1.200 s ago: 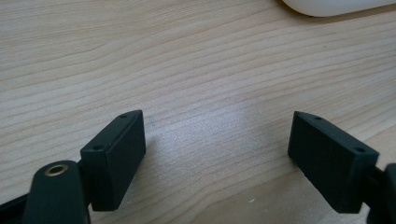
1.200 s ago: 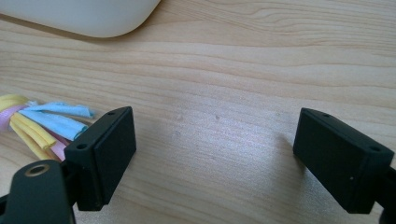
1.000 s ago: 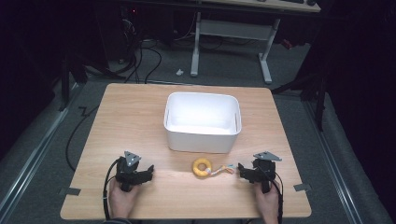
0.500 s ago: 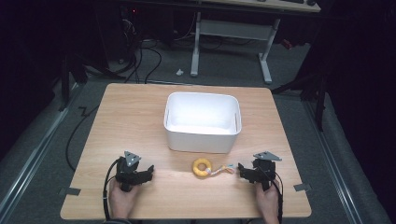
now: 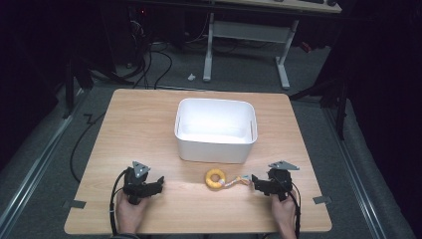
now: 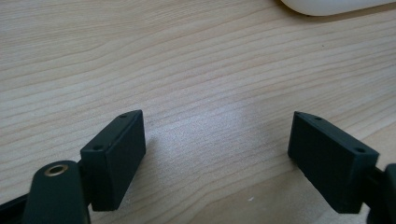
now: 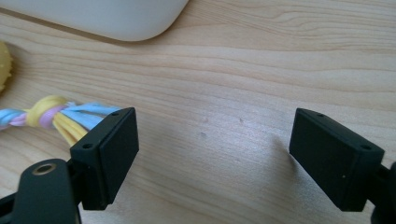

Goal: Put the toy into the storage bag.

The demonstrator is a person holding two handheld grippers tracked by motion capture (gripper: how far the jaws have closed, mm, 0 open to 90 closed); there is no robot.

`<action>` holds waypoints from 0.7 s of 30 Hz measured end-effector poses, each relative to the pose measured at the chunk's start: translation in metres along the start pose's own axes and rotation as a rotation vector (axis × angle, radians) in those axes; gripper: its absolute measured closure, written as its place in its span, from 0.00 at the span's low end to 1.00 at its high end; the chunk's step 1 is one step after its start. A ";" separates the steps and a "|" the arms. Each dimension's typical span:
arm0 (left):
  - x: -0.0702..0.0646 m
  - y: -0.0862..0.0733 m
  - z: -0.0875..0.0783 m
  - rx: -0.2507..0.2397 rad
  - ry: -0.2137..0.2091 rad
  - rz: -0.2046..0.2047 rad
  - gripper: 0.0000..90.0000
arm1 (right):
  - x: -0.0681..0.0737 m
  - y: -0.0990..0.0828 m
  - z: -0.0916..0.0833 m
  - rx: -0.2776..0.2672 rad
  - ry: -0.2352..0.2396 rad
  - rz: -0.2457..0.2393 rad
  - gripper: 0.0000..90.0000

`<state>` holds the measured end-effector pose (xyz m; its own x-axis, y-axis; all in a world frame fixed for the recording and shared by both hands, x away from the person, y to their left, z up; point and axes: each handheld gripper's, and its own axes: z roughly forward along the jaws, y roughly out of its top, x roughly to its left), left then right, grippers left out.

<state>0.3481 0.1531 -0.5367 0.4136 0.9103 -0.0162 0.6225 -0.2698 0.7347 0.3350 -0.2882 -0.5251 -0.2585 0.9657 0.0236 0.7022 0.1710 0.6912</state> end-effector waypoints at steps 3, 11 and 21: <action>0.000 0.000 0.000 0.000 0.000 0.000 0.22 | 0.002 0.002 -0.002 0.003 -0.011 -0.006 0.18; 0.000 0.000 0.000 0.000 0.000 0.000 0.21 | 0.016 0.014 -0.011 -0.024 0.018 -0.045 0.18; 0.000 0.000 0.000 0.000 -0.001 0.001 0.21 | 0.031 0.020 -0.012 -0.023 0.081 -0.082 0.17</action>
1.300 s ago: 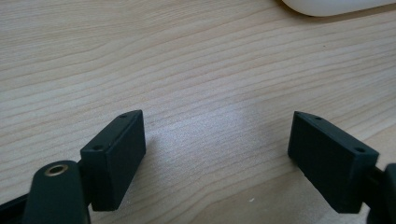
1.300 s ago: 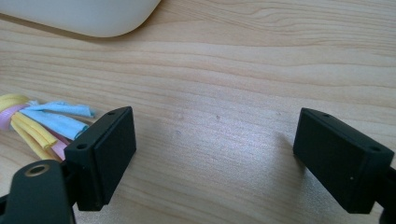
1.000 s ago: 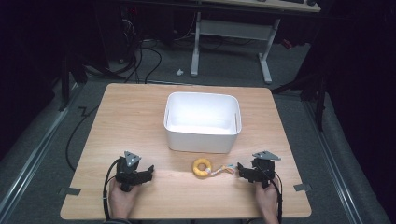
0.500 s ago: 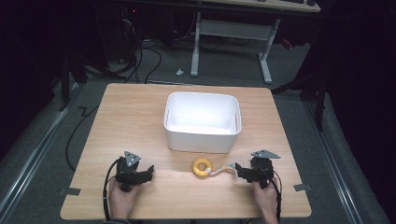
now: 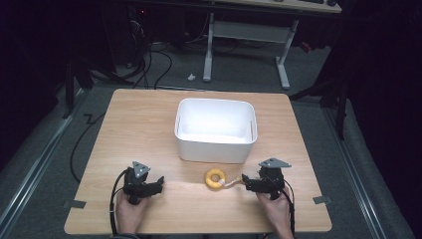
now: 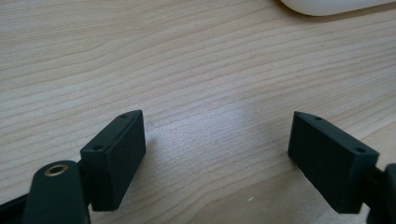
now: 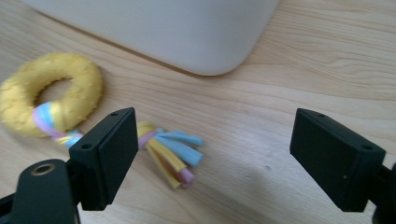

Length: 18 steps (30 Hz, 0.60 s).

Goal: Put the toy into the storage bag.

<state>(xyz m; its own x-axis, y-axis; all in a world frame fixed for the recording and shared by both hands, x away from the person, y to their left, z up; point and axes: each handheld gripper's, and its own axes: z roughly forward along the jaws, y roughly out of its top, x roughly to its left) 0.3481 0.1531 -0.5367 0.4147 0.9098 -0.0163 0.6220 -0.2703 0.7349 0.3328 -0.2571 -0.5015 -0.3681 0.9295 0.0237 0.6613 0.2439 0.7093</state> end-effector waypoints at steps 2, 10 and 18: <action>0.000 0.000 0.000 0.000 0.001 0.000 0.22 | 0.003 0.001 0.000 0.005 0.030 -0.008 0.17; 0.000 0.000 0.000 0.000 0.000 0.000 0.22 | 0.016 0.006 0.002 0.015 0.084 -0.060 0.17; 0.000 0.000 0.000 0.000 0.000 0.000 0.22 | 0.031 0.013 0.007 0.033 0.132 -0.083 0.26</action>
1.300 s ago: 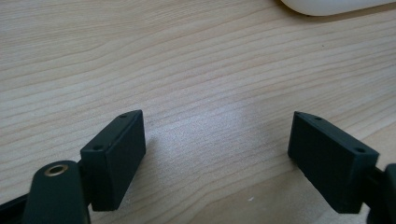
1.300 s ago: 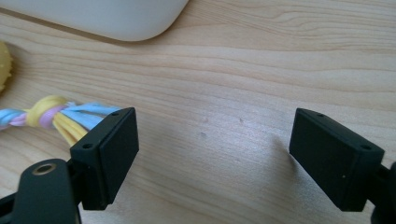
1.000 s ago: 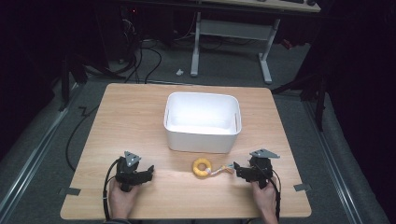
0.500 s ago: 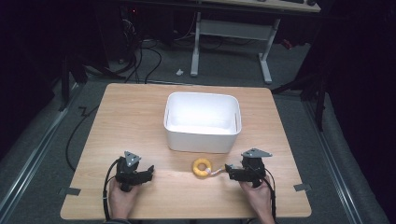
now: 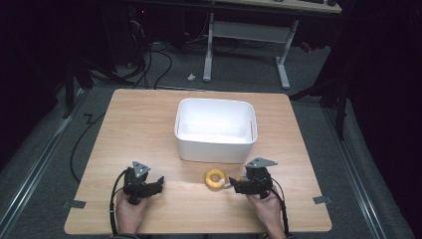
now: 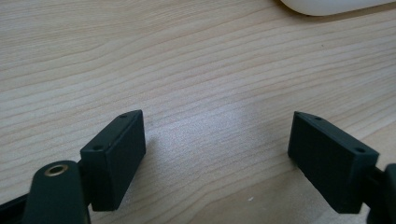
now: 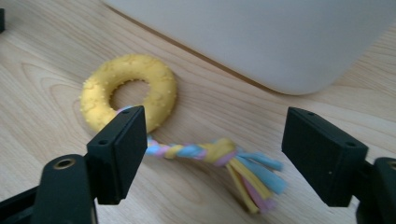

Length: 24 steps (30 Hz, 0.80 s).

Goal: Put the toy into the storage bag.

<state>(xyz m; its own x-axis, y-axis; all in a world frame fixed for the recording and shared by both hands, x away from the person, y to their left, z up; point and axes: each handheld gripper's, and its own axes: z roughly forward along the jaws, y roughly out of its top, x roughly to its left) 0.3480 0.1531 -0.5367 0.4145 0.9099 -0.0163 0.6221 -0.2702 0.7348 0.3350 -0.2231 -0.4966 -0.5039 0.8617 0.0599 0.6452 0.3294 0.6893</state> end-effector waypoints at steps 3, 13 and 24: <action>0.000 0.000 0.000 0.000 -0.001 0.001 0.22 | 0.005 0.003 0.003 -0.005 0.025 -0.004 0.31; 0.000 0.000 0.000 0.000 -0.001 0.001 0.22 | 0.013 0.009 0.016 0.010 0.097 -0.005 0.40; 0.000 0.000 0.000 0.000 -0.003 0.004 0.22 | 0.020 0.017 0.032 0.041 0.109 -0.001 0.45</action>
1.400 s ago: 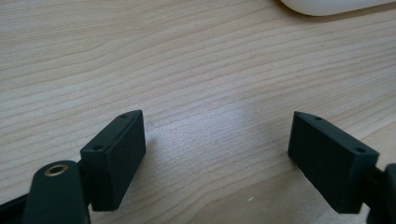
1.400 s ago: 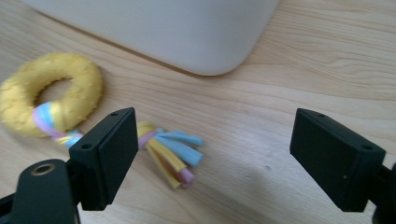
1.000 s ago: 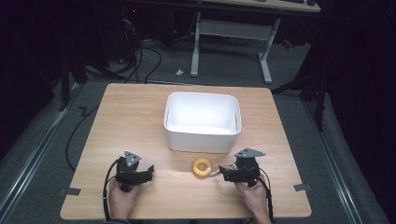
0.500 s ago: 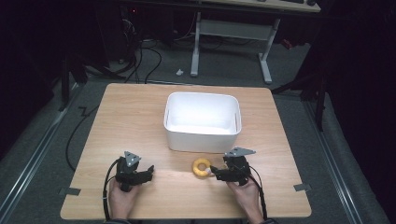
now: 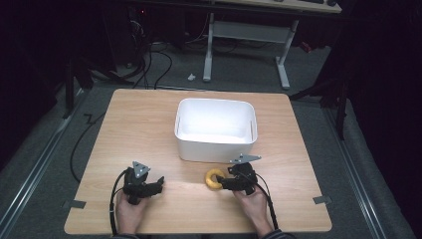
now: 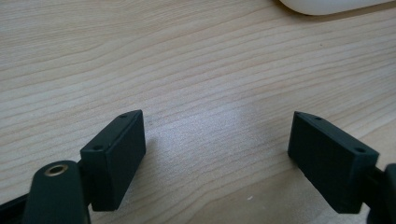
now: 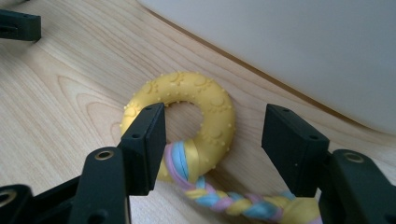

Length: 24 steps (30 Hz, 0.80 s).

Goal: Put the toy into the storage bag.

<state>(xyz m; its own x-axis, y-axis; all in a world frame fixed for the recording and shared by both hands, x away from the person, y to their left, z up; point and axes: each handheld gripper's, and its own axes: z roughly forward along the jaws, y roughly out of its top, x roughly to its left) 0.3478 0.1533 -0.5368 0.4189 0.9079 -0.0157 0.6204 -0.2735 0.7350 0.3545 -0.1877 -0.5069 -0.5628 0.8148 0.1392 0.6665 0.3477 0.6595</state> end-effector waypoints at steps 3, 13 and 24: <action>0.000 0.000 0.000 0.001 -0.001 0.002 0.22 | 0.001 0.002 0.005 0.008 0.001 0.003 0.48; 0.000 0.000 0.000 0.000 -0.001 0.002 0.21 | 0.004 0.005 0.014 0.022 -0.027 -0.022 0.56; 0.000 0.000 0.000 0.000 -0.002 0.003 0.22 | 0.010 0.006 0.020 0.046 -0.057 -0.043 0.70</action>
<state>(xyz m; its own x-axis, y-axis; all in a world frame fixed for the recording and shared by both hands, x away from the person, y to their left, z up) 0.3475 0.1533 -0.5368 0.4221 0.9064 -0.0150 0.6194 -0.2762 0.7349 0.3633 -0.1683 -0.5163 -0.5635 0.8233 0.0682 0.6645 0.4027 0.6295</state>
